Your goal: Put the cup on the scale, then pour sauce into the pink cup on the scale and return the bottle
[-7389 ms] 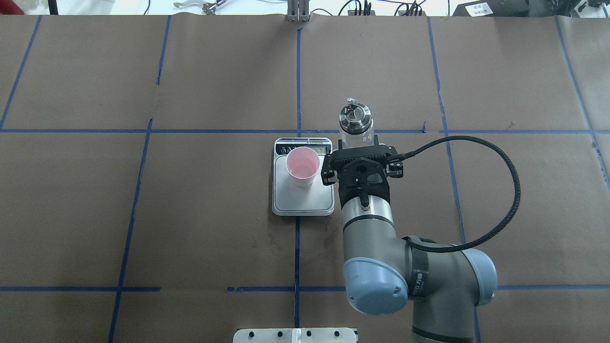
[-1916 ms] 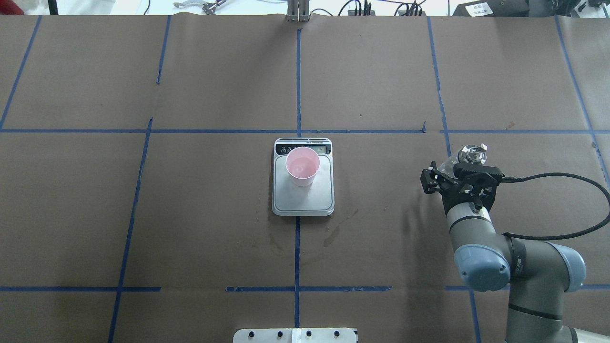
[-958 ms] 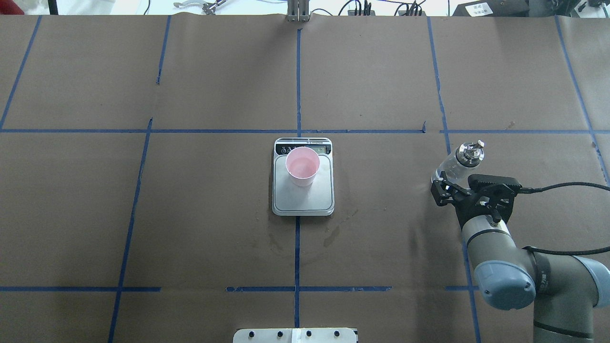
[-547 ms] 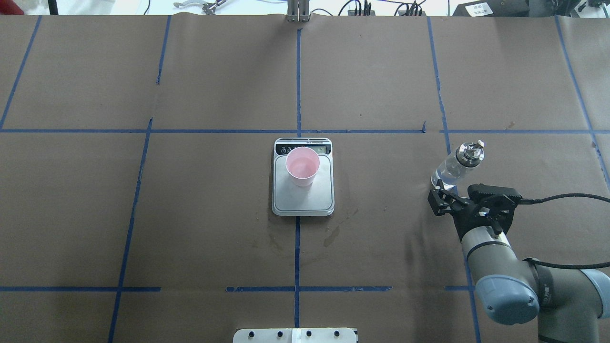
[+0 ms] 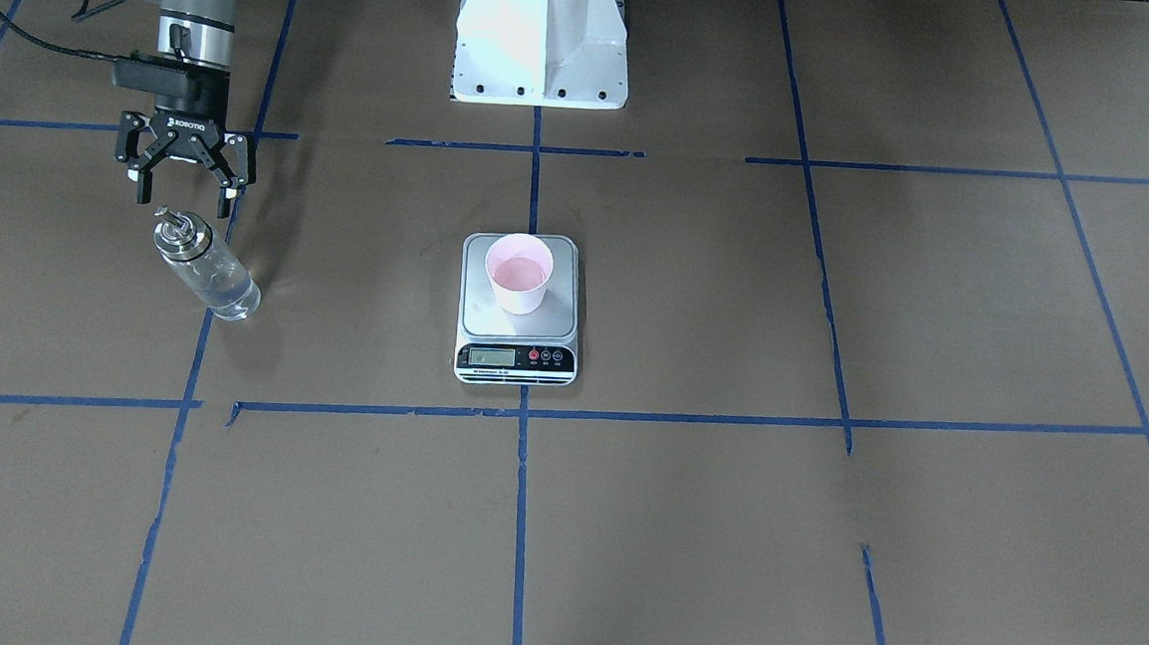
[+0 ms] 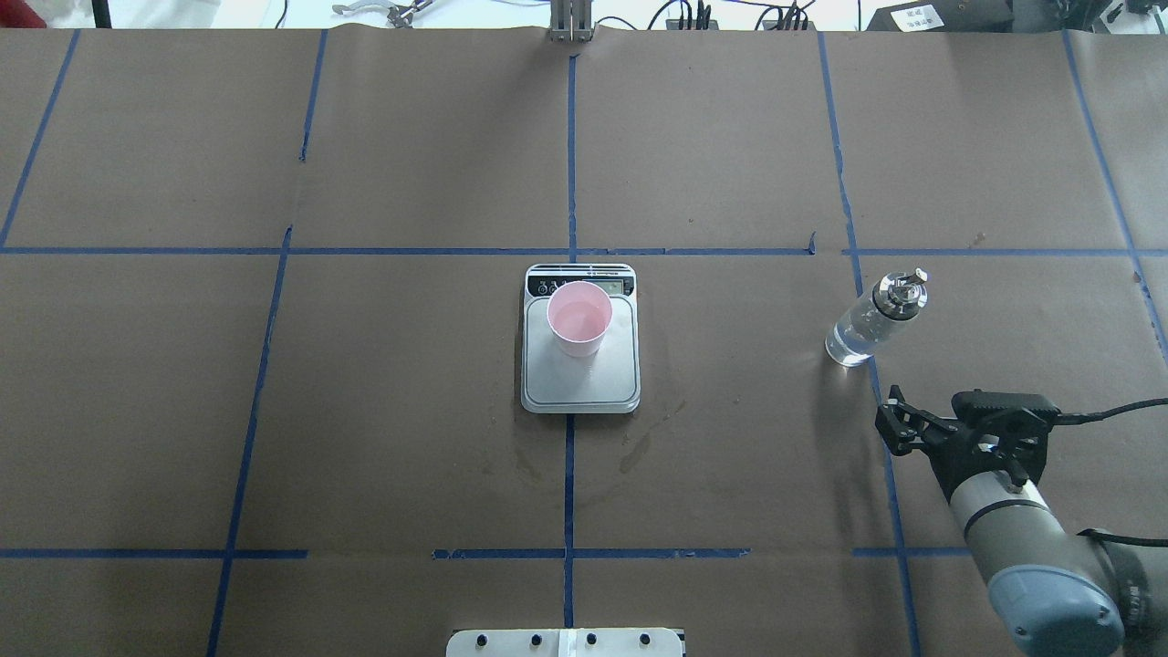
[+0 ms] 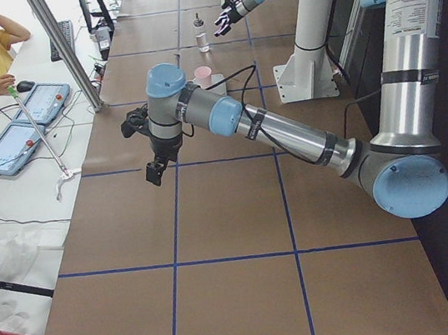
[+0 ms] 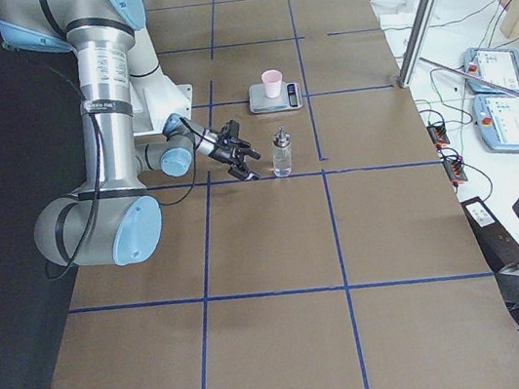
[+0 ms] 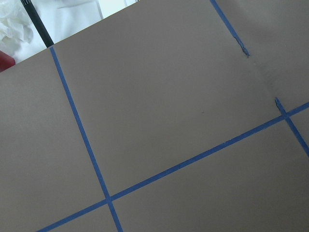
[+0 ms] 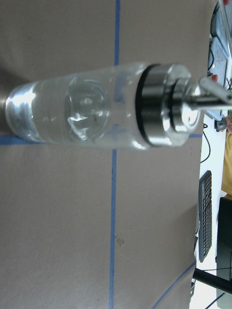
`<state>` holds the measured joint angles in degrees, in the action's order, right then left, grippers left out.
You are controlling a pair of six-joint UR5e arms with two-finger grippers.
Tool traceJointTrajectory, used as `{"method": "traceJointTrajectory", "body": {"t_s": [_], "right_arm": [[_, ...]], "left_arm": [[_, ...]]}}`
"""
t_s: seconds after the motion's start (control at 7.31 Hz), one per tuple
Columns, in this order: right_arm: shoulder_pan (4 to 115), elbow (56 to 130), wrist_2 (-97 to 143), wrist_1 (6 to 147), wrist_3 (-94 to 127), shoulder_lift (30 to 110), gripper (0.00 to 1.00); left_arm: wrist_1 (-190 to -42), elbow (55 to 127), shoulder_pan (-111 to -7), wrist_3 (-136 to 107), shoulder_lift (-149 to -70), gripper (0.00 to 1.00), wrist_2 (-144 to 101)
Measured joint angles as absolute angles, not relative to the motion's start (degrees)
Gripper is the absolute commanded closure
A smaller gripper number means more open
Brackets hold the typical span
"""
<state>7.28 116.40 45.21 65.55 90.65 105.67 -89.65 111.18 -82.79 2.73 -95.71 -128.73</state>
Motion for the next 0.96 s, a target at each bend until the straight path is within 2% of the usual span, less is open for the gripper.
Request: {"method": "traceJointTrajectory", "body": {"t_s": [0.41, 0.96], "right_arm": [[11.47, 113.15, 52.07, 52.87, 82.16, 111.08, 0.00], [35.54, 103.86, 77.06, 37.80, 58.84, 110.08, 0.00]], "left_arm": [[-89.65, 111.12, -82.72, 2.71, -95.43, 0.00, -128.80], [-89.57, 111.18, -82.70, 2.64, -95.37, 0.00, -129.11]]}}
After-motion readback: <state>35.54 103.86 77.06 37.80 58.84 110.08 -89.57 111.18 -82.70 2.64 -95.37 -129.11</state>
